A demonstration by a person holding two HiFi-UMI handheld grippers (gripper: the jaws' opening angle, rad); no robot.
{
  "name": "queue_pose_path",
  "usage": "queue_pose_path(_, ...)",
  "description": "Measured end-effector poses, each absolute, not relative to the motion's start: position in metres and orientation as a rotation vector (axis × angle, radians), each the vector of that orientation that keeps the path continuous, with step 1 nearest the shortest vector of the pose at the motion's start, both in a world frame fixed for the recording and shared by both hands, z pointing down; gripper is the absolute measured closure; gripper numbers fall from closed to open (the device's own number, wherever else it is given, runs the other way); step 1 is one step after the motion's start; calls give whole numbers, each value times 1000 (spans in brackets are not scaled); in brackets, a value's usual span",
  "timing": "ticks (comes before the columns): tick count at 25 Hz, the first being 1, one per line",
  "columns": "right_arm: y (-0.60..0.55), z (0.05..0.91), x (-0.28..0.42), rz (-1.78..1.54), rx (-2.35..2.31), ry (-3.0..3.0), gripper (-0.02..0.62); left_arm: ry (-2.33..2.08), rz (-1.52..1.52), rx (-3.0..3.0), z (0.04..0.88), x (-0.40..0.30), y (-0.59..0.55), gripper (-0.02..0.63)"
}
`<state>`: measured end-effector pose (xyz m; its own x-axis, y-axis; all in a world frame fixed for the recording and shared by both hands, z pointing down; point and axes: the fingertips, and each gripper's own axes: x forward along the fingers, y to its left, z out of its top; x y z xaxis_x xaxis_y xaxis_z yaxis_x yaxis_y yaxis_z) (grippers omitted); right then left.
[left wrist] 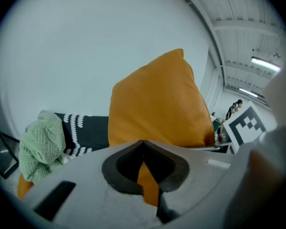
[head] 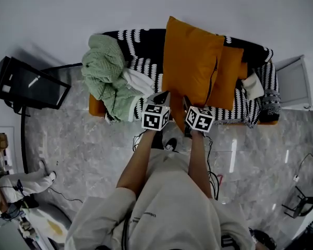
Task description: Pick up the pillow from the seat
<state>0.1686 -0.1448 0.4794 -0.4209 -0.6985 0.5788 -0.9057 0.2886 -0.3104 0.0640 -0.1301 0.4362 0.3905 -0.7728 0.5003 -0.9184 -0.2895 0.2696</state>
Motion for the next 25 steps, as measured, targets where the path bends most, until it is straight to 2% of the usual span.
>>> queue_pose_path(7,-110,473,187,880,1423,-2260,371,-1437,419,2189,429,89,-92,597)
queue_pose_path(25,-54,463,173,806,1445,-2248,371,-1398,433,2221,423,81,-39,597)
